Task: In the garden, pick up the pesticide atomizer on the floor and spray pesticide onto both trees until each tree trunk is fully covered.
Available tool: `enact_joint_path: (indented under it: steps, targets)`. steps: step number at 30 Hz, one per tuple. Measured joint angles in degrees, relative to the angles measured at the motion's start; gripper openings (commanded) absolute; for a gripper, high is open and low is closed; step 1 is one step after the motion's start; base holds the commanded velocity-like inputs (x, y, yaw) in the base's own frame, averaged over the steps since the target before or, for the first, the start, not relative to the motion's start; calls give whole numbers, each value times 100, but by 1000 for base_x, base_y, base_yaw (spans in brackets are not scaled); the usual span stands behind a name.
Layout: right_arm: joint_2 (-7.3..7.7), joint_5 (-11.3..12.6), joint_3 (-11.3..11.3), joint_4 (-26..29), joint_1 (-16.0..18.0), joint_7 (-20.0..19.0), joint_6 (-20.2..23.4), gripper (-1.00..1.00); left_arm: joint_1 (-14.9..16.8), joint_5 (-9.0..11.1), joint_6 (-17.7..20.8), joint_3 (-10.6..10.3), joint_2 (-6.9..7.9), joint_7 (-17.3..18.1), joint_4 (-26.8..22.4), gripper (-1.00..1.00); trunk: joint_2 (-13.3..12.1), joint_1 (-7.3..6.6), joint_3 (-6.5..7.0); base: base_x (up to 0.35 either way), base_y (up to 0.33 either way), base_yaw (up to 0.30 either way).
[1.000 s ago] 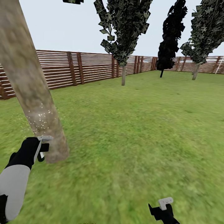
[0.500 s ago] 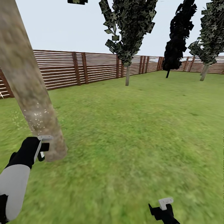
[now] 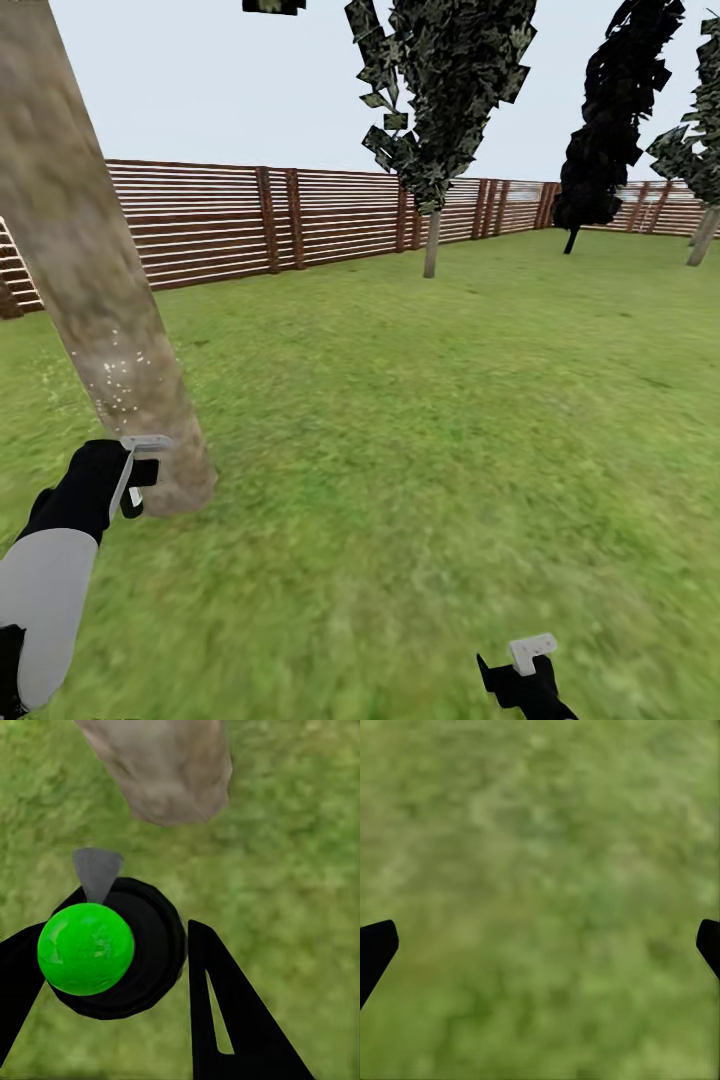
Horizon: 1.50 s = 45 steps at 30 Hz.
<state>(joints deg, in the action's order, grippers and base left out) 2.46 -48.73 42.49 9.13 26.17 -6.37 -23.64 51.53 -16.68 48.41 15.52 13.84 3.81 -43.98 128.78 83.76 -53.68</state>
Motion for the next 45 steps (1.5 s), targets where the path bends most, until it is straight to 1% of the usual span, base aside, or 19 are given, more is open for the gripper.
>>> enact_joint_path:
  steps: [5,18,31,35,38,39,41,42,45]
  targets:
    - [0,0,0,0,-1,0,-2,100,1,-3,-2,0,-1,0,1,-100,0,-1,0,225,-207,199]
    - [4,0,0,1,-1,-1,-1,100,2,-11,-4,-6,-2,0,6,-100,0,0,0,194,-217,14]
    - [0,0,0,0,0,-2,0,100,0,-12,7,-2,9,0,0,-100,0,0,0,179,-228,267]
    - [0,0,0,0,0,-1,-1,100,0,-13,14,50,70,0,0,-100,0,0,0,185,-228,277]
    - [0,0,0,0,0,0,-1,100,28,23,16,17,-4,0,0,-100,0,0,0,216,-219,277]
    - [0,0,0,0,0,0,0,100,50,44,17,15,-49,1,0,-100,0,-1,0,234,-201,277]
    - [4,0,0,0,0,0,-2,100,78,48,23,10,-210,-5,-4,-100,0,-1,0,245,-188,275]
    - [6,0,0,0,0,0,-2,100,83,23,24,10,-245,-6,-7,-100,0,-1,0,265,-166,270]
    - [5,0,0,0,0,0,-1,100,88,-14,25,9,-249,-8,-9,-100,0,-1,0,285,-132,239]
